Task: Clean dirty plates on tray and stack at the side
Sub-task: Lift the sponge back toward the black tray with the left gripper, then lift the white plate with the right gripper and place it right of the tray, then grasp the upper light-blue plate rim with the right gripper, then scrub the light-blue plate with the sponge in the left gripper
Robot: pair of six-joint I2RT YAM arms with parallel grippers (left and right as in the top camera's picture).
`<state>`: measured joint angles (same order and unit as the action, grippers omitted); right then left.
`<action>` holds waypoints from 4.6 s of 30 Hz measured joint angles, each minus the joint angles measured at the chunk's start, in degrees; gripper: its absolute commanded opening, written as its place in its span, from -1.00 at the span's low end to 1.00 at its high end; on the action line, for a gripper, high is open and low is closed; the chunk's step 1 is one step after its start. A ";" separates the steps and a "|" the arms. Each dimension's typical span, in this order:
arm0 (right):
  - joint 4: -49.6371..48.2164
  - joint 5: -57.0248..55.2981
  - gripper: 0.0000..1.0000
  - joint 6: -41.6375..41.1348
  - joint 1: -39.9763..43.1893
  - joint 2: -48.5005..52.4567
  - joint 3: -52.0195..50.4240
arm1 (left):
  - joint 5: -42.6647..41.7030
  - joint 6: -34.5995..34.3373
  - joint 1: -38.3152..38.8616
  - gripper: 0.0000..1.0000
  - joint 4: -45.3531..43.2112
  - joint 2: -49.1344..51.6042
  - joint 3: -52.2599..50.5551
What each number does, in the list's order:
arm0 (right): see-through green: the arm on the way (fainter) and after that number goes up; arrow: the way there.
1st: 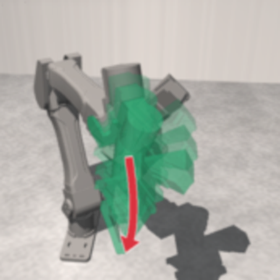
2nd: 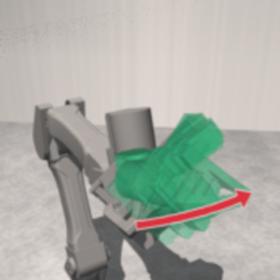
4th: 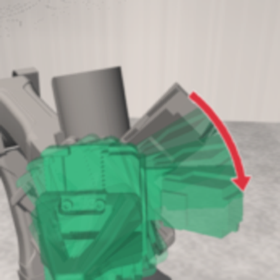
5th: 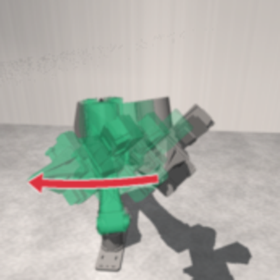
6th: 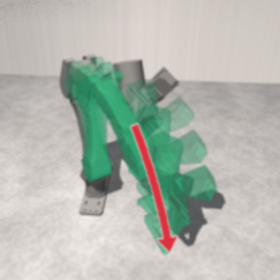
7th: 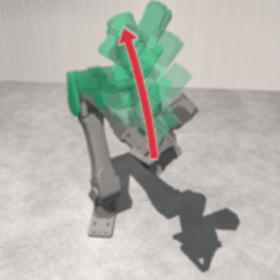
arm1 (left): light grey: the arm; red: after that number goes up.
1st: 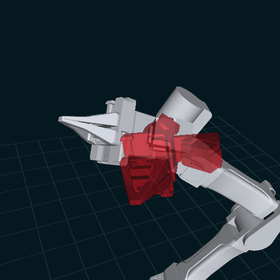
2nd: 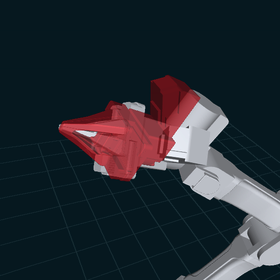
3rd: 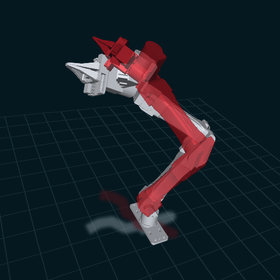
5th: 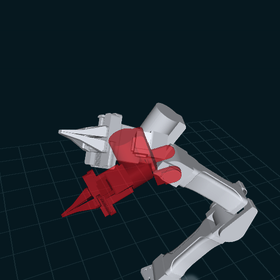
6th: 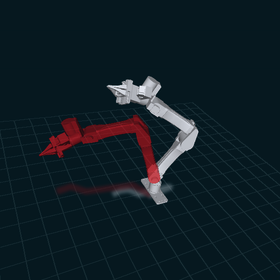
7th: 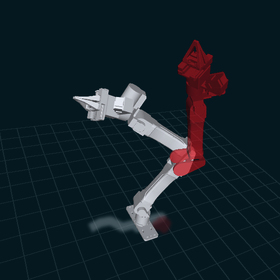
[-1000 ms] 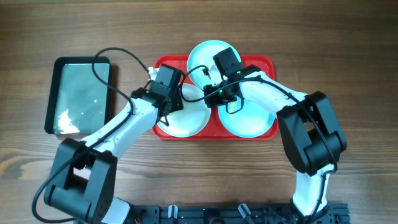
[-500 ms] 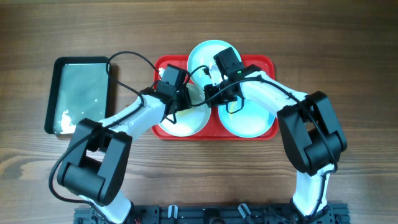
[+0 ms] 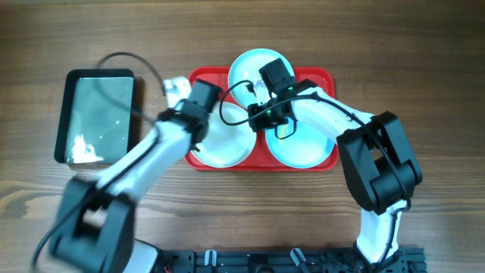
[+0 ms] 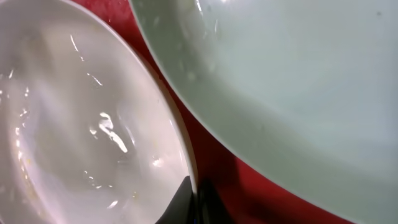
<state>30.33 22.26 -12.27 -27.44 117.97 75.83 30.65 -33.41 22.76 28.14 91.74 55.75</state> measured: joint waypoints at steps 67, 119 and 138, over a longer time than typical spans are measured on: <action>1.38 -7.23 -0.91 6.38 48.37 -16.94 -0.04 | -23.28 0.33 -31.36 -0.92 13.46 -20.28 0.11; -15.50 -9.25 -0.79 -1.03 7.85 1.09 0.17 | -24.63 0.35 -31.36 -0.92 13.22 -18.08 0.11; -17.79 -9.27 -0.68 -0.28 4.07 2.12 0.17 | -36.33 7.87 -21.49 -0.92 7.50 -16.20 0.11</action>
<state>12.53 12.99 -12.56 -23.38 120.09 76.01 -5.67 -25.54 1.28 35.64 75.55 55.86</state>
